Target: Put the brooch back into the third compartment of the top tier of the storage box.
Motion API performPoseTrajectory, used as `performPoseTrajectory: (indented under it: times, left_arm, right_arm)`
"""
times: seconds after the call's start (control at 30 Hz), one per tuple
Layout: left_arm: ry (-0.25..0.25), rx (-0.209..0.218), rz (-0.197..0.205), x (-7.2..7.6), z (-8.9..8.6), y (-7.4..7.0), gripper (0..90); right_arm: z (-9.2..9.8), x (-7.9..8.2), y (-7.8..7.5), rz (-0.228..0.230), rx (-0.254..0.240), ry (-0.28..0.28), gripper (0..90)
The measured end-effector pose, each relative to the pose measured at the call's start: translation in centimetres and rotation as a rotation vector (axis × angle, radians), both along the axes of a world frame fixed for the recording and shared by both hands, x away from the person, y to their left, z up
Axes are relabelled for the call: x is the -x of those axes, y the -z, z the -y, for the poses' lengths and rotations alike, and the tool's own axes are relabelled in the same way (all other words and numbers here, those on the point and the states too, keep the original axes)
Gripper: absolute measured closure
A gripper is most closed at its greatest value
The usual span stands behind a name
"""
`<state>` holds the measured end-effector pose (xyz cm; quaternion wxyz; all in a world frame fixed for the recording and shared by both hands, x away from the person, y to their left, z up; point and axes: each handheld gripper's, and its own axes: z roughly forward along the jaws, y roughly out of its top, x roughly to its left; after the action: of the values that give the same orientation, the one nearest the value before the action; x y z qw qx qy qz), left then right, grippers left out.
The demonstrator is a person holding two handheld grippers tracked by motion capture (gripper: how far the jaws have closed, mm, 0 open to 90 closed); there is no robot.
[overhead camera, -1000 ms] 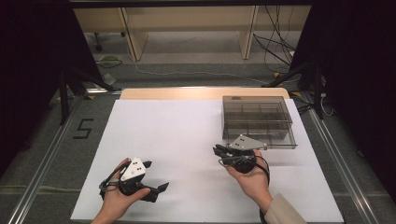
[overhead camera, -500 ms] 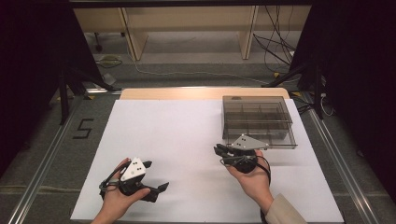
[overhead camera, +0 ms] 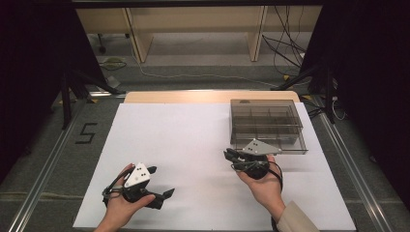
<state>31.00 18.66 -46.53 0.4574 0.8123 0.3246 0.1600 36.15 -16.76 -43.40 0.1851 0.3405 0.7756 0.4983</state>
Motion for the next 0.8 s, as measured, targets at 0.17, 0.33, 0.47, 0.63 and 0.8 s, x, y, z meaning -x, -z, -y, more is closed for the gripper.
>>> performPoseTrajectory:
  times: [0.17,0.33,0.47,0.63,0.8]
  left_arm:
    - [-0.001,0.001,0.001,-0.01,-0.01,0.0,2.4]
    - [0.0,0.0,0.0,0.0,0.0,0.0,2.4]
    - [0.003,-0.001,0.002,-0.01,0.02,0.01,2.5]
    - [0.001,0.0,0.002,0.01,0.01,0.0,2.5]
    - [0.0,0.001,0.002,0.0,-0.01,-0.01,2.5]
  right_arm:
    - [0.19,0.07,-0.14,0.004,-0.005,0.004,81.0]
    - [0.44,0.12,-0.25,0.006,-0.011,0.009,80.9]
    - [0.58,0.12,-0.29,0.007,-0.014,0.012,81.0]
    - [0.69,0.17,-0.35,0.008,-0.017,0.014,80.9]
    - [0.89,0.22,-0.46,0.013,-0.017,0.017,80.9]
